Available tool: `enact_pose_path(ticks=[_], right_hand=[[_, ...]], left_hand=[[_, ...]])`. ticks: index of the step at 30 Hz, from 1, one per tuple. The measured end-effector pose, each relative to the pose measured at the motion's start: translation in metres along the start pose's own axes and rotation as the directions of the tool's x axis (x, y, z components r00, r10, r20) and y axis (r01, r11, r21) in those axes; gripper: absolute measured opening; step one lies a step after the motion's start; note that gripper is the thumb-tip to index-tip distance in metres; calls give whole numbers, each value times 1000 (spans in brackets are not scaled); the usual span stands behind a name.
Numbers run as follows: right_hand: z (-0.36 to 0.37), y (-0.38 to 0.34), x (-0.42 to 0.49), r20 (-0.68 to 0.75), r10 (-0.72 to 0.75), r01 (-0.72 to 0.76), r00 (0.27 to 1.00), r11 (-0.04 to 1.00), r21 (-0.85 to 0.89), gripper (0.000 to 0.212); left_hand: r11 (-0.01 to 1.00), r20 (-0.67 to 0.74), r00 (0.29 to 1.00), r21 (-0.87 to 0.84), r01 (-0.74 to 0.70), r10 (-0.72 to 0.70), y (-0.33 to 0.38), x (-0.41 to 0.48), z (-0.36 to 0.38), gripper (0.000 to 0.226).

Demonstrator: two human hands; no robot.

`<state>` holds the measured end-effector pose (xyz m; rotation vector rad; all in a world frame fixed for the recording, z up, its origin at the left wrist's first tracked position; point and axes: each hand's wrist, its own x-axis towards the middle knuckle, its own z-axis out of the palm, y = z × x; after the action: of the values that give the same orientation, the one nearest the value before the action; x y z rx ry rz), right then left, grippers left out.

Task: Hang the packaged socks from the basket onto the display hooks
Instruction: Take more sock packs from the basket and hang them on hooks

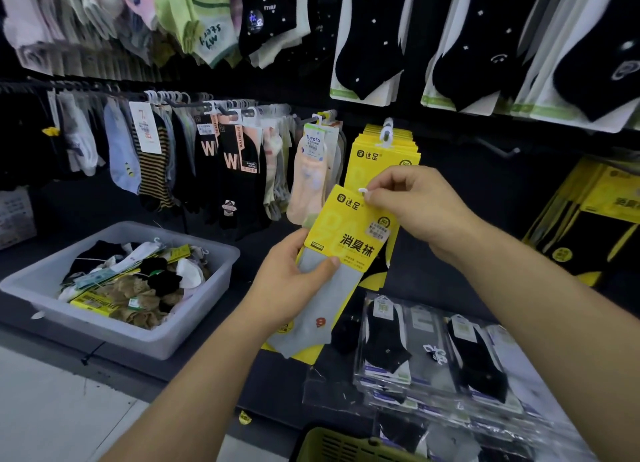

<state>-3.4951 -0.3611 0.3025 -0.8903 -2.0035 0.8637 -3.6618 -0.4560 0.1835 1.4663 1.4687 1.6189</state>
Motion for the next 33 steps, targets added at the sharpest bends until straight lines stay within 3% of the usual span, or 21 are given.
enact_pose_path(ticks=[5, 10, 16, 22, 24, 26, 29, 31, 33], right_hand=[[-14, -8, 12, -76, 130, -120, 989, 984, 134, 15], [-28, -15, 29, -140, 158, -143, 977, 983, 112, 9], [-31, -14, 44, -284, -69, 17, 956, 983, -181, 14], [-28, -20, 48, -318, -184, 92, 930, 954, -284, 14], [-25, -19, 45, -283, -222, 115, 933, 930, -350, 13], [-23, -15, 40, -261, -260, 143, 930, 908, -393, 16], [-21, 0, 31, -312, -341, 199, 887, 890, -410, 21], [-15, 16, 18, -431, -369, 220, 824, 908, -357, 25], [-3, 36, 6, -495, -307, 187, 813, 942, -278, 38]], left_hand=[[1000, -6, 1000, -22, -17, 16, 17, 18, 17, 24], [999, 3, 1000, 37, -2, 1, 31, 47, 25, 16], [995, 17, 999, -94, 32, -31, 29, 62, 27, 16], [960, -9, 996, -267, 84, -90, 28, 69, 37, 19], [980, -52, 995, -188, 70, -81, 25, 69, 38, 22], [997, -108, 994, 82, 8, 1, 18, 66, 36, 25], [889, -175, 979, 457, -9, 100, 10, 63, 32, 25], [859, -218, 971, 511, 29, 96, 9, 66, 30, 29], [909, -207, 976, 416, 28, 64, 10, 70, 30, 46]])
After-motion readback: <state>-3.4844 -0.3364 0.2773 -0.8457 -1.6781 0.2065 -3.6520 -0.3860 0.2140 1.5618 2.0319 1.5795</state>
